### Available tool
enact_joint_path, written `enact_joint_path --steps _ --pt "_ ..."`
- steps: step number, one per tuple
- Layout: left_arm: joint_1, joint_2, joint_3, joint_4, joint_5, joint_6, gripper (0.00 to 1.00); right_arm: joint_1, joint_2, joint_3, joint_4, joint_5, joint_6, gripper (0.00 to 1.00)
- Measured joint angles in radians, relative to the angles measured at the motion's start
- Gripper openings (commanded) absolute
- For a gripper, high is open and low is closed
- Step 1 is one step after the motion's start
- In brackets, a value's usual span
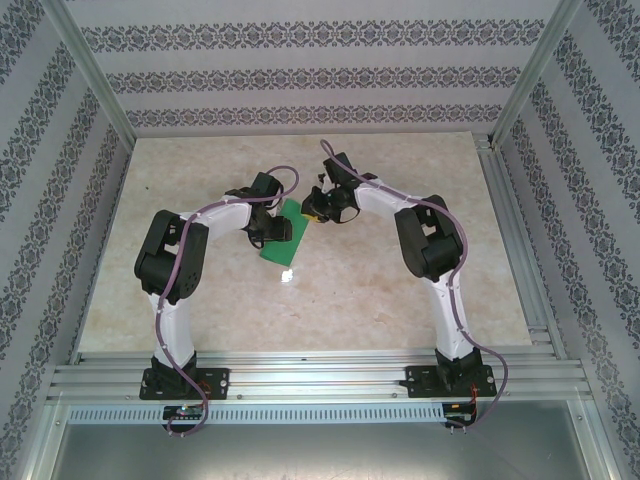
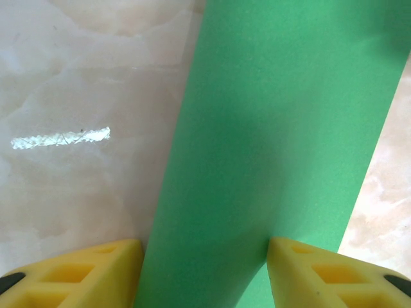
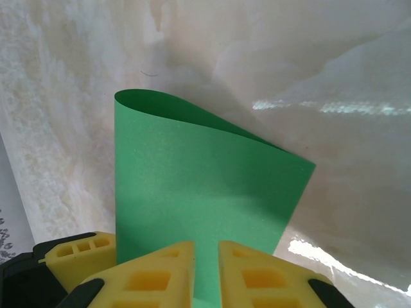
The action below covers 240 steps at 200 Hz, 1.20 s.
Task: Fold a paper plane with a square sheet of paper (fold left side to right side)
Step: Hold the square sheet of paper at the center of the table.
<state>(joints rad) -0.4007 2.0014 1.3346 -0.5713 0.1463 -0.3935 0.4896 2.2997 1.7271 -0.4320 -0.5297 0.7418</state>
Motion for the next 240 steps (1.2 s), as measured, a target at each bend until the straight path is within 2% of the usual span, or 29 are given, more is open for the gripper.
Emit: enact_joint_path --steps 71,166,240 --pt "-0.001 0.001 0.002 -0.003 -0.003 0.000 0.56 0.014 0.037 0.015 -0.005 0.001 0.001 0.15" --pt "-0.002 0.000 0.006 -0.009 -0.002 0.000 0.57 0.016 0.071 0.080 -0.100 0.035 -0.036 0.15" --pt "-0.002 -0.034 -0.009 -0.011 0.033 0.020 0.66 0.022 0.082 0.110 -0.134 0.048 -0.062 0.15"
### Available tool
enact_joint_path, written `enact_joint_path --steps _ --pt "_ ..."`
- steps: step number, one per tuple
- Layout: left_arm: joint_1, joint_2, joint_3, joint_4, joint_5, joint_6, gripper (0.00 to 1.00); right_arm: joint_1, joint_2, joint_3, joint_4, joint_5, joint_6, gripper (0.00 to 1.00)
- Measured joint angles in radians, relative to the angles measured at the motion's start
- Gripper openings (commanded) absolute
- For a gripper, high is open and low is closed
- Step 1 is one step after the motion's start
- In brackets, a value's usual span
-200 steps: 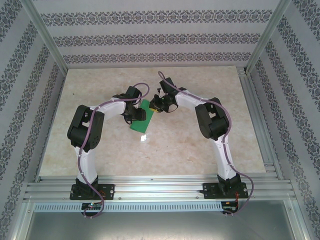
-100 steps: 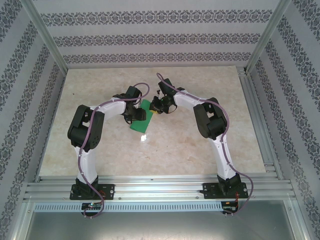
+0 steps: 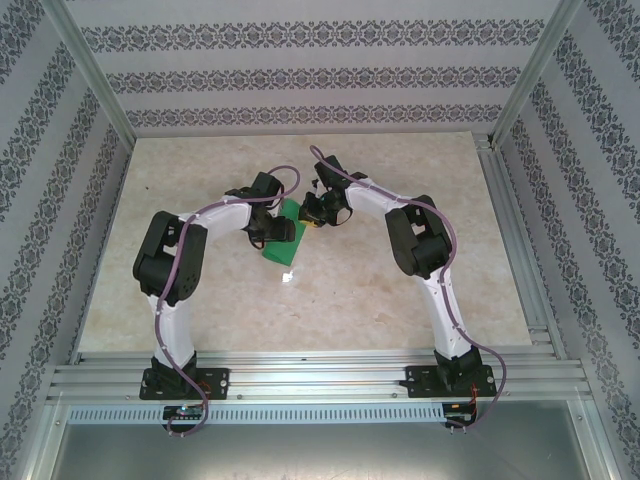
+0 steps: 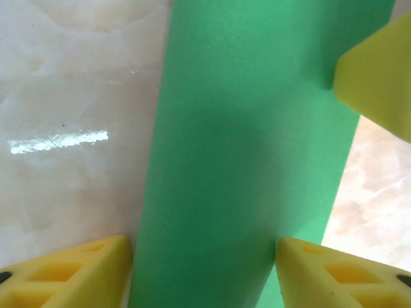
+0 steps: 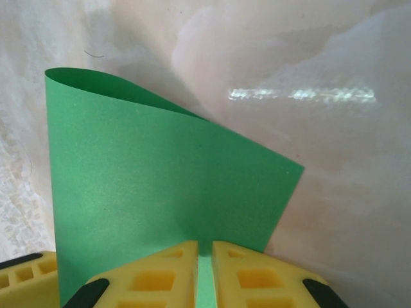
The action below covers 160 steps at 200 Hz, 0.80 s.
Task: Fold a paper plane with a square sheet of paper (fold left side to right side)
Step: Hold the square sheet of paper at the center of the table.
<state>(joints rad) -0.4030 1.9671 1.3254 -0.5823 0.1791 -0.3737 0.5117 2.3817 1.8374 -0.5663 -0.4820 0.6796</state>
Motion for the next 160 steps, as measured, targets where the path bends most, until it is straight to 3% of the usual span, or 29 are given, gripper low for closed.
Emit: enact_joint_path --steps 43,88,160 --pt "0.047 -0.122 -0.010 -0.014 0.080 0.003 0.64 0.005 0.001 0.008 -0.010 0.014 -0.001 0.15" --pt "0.062 -0.123 0.024 0.005 0.181 -0.011 0.33 0.005 0.004 0.015 -0.018 0.015 -0.002 0.15" --pt "0.062 -0.020 0.035 0.032 0.250 -0.020 0.33 0.006 0.006 0.022 -0.027 0.018 -0.003 0.15"
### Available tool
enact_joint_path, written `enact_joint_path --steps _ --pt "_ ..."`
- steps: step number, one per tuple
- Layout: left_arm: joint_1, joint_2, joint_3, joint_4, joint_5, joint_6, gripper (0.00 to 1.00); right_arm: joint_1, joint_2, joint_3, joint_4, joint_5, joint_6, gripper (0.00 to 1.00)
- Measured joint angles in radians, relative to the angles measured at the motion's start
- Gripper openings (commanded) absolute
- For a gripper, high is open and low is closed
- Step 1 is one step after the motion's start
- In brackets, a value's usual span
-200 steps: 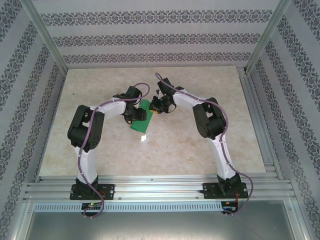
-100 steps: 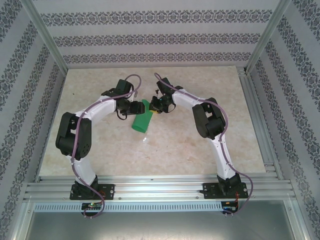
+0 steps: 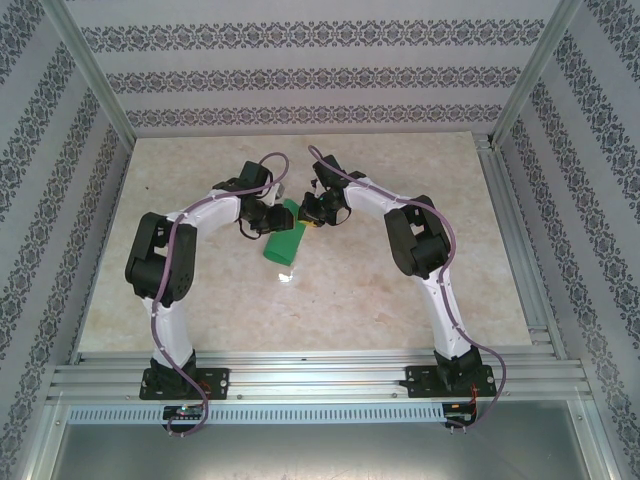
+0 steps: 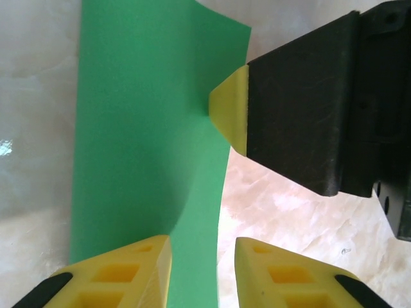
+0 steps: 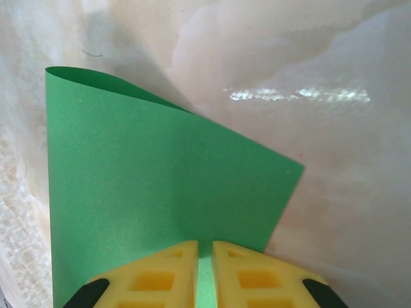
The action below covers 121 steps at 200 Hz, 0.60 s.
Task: Fold a paper plane with a square sheet of paper (fold left side to right side)
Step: Hold the square sheet of paper at the center of the table.
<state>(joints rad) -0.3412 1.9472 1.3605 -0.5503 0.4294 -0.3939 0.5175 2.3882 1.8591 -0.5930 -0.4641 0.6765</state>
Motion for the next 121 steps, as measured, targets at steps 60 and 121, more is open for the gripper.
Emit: enact_joint_path --steps 60,121 --pt "0.000 0.008 -0.031 0.010 -0.020 0.000 0.31 0.000 0.005 0.011 -0.013 0.000 -0.006 0.15" --pt "0.001 0.009 -0.096 0.038 -0.024 0.000 0.31 0.006 0.010 0.024 -0.026 0.012 -0.015 0.15"
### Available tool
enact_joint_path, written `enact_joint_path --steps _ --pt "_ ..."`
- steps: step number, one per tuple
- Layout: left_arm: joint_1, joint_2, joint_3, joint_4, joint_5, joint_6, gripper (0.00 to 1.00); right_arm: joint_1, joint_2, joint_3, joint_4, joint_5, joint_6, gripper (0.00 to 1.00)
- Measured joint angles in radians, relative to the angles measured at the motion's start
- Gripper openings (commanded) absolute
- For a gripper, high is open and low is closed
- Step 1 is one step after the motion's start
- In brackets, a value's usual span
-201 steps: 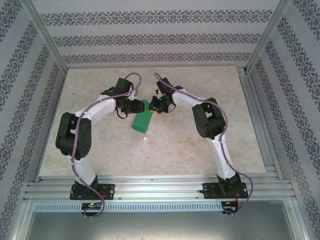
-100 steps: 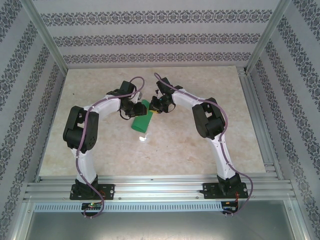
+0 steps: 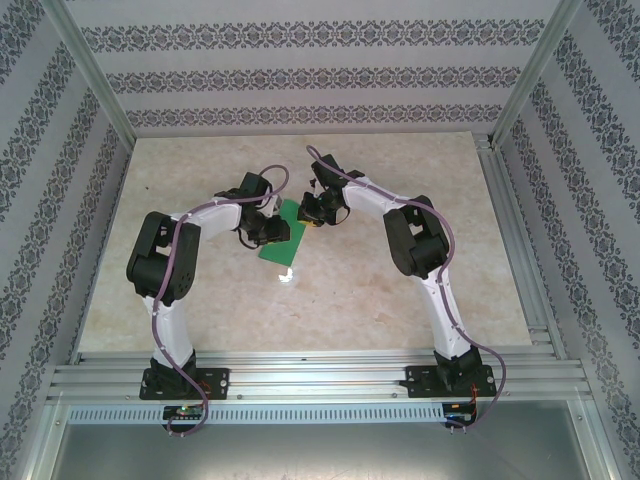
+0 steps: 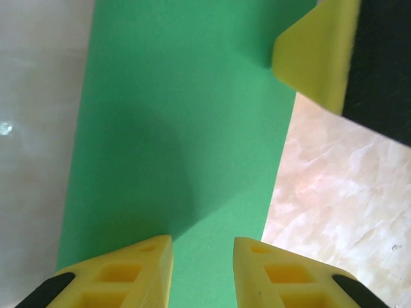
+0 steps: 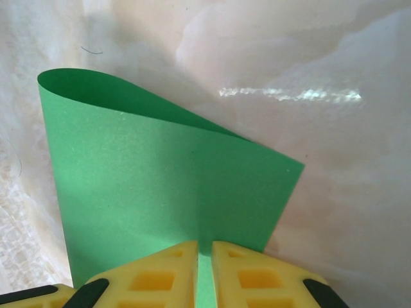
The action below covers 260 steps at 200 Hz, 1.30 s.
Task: Fold a paper plane with a square sheet of paper (fold left side to right side)
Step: Hold the square sheet of paper at the center of the table.
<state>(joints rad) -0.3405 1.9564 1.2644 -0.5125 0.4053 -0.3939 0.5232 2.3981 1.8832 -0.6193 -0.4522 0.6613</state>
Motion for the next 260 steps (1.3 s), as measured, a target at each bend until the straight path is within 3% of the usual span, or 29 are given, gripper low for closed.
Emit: enact_joint_path --steps 106,148,260 --pt "0.000 -0.013 -0.083 0.105 0.002 -0.006 0.31 -0.023 -0.056 -0.020 0.011 0.000 -0.024 0.18" --pt "0.000 -0.013 -0.087 0.123 0.008 -0.008 0.31 -0.060 -0.145 -0.066 0.060 -0.001 -0.027 0.11" --pt "0.000 -0.013 -0.089 0.127 0.008 -0.008 0.30 0.019 -0.002 -0.008 0.150 -0.058 0.086 0.04"
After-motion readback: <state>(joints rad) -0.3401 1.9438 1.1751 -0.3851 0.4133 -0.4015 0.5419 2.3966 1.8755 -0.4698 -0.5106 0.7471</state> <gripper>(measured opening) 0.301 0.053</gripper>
